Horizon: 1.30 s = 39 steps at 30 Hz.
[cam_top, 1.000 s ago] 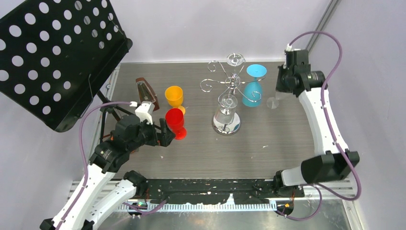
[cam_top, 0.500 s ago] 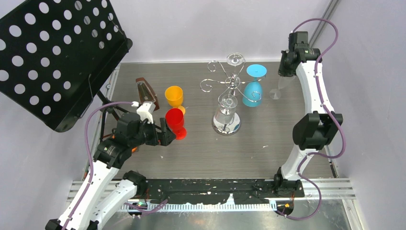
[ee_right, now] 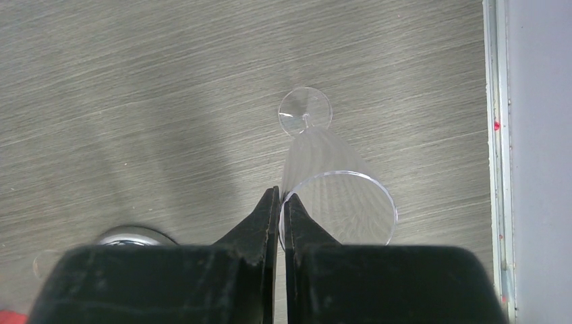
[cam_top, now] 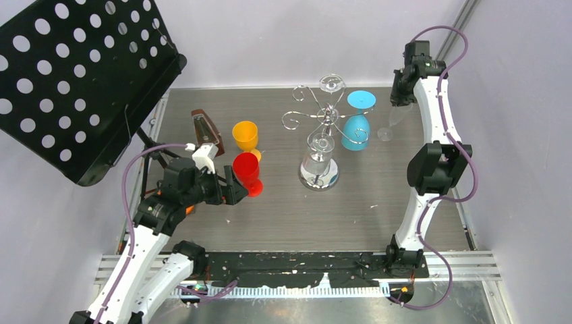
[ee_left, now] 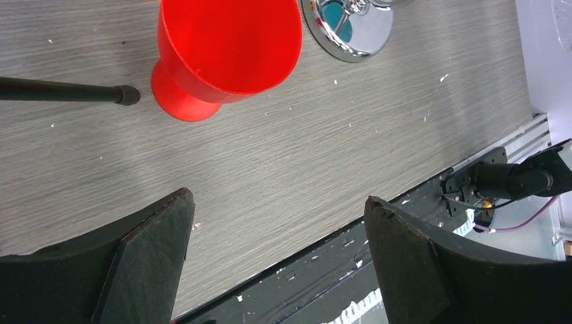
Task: Take the wine glass off the wine glass rack
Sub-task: Place the wine glass at the center of the board.
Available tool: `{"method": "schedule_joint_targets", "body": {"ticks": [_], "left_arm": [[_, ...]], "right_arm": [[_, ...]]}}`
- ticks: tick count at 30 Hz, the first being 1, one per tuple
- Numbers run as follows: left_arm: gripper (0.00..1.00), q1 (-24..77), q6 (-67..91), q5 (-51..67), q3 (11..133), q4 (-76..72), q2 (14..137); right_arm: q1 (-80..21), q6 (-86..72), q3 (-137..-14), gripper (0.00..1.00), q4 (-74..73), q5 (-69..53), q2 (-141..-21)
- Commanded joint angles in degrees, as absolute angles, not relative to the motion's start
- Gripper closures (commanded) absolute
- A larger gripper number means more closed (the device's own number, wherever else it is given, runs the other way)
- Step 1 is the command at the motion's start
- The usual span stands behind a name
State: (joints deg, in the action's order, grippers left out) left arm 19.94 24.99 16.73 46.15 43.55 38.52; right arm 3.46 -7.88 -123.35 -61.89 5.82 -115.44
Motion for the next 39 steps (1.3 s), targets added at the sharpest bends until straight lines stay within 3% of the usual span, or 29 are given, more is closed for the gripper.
{"method": "schedule_joint_targets", "body": {"ticks": [1, 9, 12, 16, 23, 39], "left_arm": [[0.07, 18.8, 24.5, 19.5, 45.7, 40.7, 38.8], [0.07, 17.7, 24.5, 20.5, 45.4, 40.4, 38.9], [0.07, 17.5, 24.5, 20.7, 45.3, 40.4, 38.9], [0.07, 17.1, 24.5, 21.2, 45.2, 40.3, 38.7], [0.07, 17.0, 24.4, 21.2, 44.8, 40.2, 38.5], [0.07, 17.0, 24.3, 20.8, 44.8, 40.2, 38.2]], "right_arm": [[4.1, -7.2, -126.5, 0.93, -62.3, 5.4, -116.4], [4.5, -6.8, -127.3, 0.76, -62.3, 5.6, -117.9], [4.5, -7.2, -128.0, 0.62, -62.1, 5.5, -117.6], [4.5, -7.9, -128.9, 0.53, -61.9, 5.8, -116.7], [4.6, -9.7, -131.0, 0.45, -61.3, 5.5, -113.9], [4.5, -15.2, -127.9, 0.38, -56.5, -2.1, -100.9]]}}
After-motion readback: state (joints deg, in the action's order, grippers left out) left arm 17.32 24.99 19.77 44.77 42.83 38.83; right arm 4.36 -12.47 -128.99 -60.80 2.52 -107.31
